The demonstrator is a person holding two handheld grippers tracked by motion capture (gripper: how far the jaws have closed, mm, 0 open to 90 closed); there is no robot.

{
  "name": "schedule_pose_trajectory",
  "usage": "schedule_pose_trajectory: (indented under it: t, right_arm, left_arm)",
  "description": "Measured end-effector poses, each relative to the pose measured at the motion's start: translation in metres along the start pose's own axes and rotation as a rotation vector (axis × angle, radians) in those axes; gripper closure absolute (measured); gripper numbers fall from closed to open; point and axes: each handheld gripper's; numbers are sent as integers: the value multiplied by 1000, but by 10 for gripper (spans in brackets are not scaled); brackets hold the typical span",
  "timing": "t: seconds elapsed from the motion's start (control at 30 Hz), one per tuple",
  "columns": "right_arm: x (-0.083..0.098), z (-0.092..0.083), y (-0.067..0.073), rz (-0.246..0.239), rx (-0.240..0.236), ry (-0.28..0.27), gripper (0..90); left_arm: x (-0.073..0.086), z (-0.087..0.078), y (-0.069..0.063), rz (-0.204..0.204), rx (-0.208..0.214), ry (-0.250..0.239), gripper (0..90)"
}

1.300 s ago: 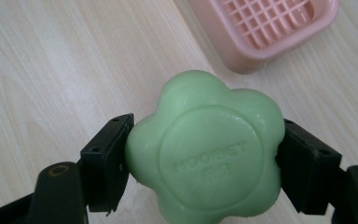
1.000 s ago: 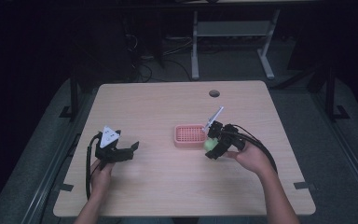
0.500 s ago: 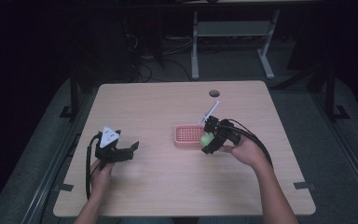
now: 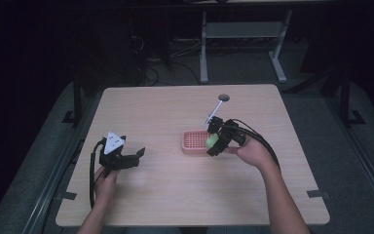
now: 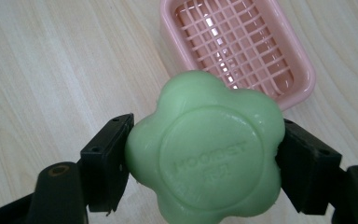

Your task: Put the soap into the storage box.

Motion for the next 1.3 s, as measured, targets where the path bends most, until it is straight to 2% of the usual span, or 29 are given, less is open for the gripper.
schedule_pose_trajectory:
  t: [0.57,0.67,1.0,1.3]
  right_arm:
    - [-23,0,-4,-10,4,3,258]
    - [-26,0,-6,-9,-7,-7,259]
    - [-38,2,-10,-11,0,11,258]
    - [-42,5,-15,8,-9,11,258]
  left_arm:
    - [0,0,0,-1,0,-3,143]
    - [0,0,0,-2,0,-4,143]
    - [0,-1,1,-2,-1,-1,143]
    - [0,-1,1,-1,-1,-1,143]
Point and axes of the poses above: each handheld gripper's, and its own axes: z roughly forward along the jaws, x roughly out of its underside, y roughly to its left, and after that the axes turned 6 degrees about z, right-handed
